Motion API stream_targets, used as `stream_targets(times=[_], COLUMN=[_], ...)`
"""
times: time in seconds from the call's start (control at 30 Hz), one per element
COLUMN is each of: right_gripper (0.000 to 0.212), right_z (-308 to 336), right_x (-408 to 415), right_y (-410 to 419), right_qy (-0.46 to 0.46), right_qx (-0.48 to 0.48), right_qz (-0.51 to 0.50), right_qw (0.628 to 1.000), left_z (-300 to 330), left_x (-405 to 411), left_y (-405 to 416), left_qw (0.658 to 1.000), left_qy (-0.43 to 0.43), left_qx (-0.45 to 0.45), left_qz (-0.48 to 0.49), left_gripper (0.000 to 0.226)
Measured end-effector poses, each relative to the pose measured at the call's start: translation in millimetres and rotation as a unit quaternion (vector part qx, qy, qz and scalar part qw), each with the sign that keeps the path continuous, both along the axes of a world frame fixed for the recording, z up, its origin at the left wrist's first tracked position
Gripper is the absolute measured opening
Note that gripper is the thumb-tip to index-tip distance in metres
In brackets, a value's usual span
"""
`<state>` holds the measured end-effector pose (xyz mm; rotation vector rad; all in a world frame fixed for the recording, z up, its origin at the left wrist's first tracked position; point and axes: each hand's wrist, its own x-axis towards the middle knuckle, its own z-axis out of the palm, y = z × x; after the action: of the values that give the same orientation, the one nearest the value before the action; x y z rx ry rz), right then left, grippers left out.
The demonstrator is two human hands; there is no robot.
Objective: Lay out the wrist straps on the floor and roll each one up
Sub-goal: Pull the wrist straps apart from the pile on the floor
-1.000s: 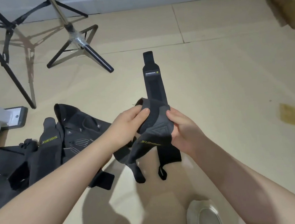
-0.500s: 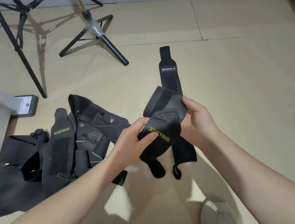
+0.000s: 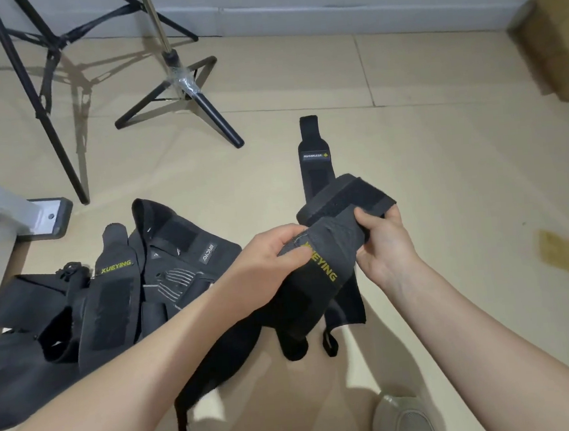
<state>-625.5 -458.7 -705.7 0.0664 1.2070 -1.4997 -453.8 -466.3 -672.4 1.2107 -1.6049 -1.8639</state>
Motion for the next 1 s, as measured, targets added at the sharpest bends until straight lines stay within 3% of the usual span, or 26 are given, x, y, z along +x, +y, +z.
stream_targets(times=[0.3, 0.73, 0.9, 1.0], right_gripper=[0.007, 0.021, 0.004, 0.031], right_z=[-15.0, -20.5, -10.2, -5.9], right_x=[-3.5, -3.8, -1.0, 11.4], right_y=[-1.7, 0.6, 6.9, 10.3], right_qy=[-0.043, 0.023, -0.038, -0.062], right_qx=[0.094, 0.099, 0.015, -0.018], right_qz=[0.008, -0.055, -0.011, 0.048], right_qw=[0.995, 0.993, 0.999, 0.997], left_z=[-5.3, -18.3, -24.8, -22.2], left_x=[8.9, 9.0, 17.1, 14.8], left_y=[6.1, 2.0, -4.3, -8.4], left_qw=[0.999, 0.998, 0.985, 0.97], left_qy=[-0.003, -0.034, -0.157, -0.198], left_qx=[0.049, 0.043, -0.072, -0.136], left_qz=[-0.004, 0.006, -0.009, 0.023], left_gripper=[0.026, 0.031, 0.026, 0.012])
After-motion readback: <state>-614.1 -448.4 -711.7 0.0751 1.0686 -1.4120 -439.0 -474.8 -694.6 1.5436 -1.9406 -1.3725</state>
